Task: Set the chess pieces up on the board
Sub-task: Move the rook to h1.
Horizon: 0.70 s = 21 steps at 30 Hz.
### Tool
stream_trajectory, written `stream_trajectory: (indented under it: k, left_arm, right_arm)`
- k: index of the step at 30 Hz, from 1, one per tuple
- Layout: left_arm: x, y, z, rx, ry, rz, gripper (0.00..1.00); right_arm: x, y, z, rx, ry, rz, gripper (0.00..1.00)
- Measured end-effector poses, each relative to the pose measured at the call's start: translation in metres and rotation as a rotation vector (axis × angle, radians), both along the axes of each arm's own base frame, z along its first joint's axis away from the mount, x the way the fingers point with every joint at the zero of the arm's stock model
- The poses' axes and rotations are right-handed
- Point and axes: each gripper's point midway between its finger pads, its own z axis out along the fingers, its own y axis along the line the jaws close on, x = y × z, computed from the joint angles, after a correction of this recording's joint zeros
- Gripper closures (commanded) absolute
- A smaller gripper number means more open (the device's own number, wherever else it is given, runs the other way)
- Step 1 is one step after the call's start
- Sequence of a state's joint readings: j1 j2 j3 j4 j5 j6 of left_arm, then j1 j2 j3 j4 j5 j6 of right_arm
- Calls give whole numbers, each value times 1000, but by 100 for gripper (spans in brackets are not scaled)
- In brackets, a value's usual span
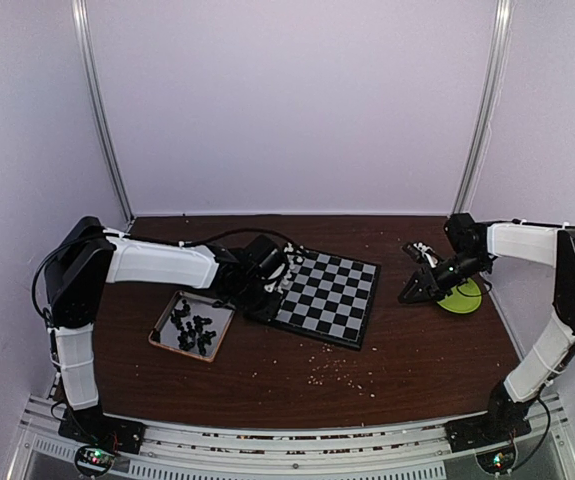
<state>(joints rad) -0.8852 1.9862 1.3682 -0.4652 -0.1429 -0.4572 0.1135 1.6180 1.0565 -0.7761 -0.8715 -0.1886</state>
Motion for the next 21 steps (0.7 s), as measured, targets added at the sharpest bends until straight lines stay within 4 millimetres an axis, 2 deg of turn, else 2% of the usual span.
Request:
stream_trajectory:
  k: [11, 21]
  left_arm:
    - [22, 28, -1, 8, -22, 77, 93]
    - [24, 30, -1, 6, -27, 84, 94]
  right_arm:
    - [0, 0, -2, 0, 7, -1, 64]
    - [0, 0, -3, 1, 12, -1, 64]
